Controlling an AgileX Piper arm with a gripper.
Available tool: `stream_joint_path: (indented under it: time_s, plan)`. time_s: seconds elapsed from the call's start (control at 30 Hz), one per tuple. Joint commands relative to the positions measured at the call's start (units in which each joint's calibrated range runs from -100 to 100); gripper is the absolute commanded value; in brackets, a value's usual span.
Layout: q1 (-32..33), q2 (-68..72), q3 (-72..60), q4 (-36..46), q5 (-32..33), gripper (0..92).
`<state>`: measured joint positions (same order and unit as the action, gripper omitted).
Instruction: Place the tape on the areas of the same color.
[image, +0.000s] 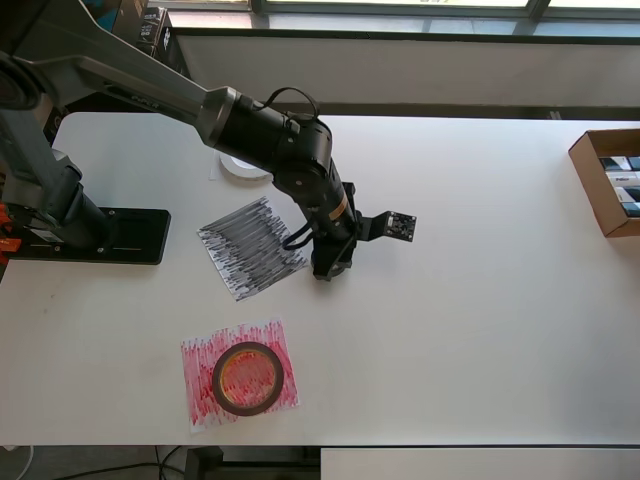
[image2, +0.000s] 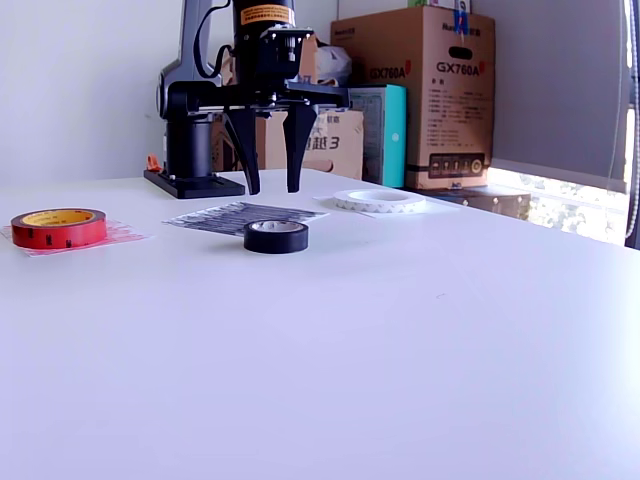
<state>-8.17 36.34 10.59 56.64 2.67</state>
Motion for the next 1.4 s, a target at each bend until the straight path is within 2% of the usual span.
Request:
stream_joint_path:
  time_s: [0.0,0.53,1.37]
  plan:
    - [-1.37,0.33,1.36,-0.08,-1.84,42.9]
    - [-2.08,0.33,4.72,-0.34,-6.01,42.9]
    - [-0.5,1.27,4.81,-2.54,-6.83,42.9]
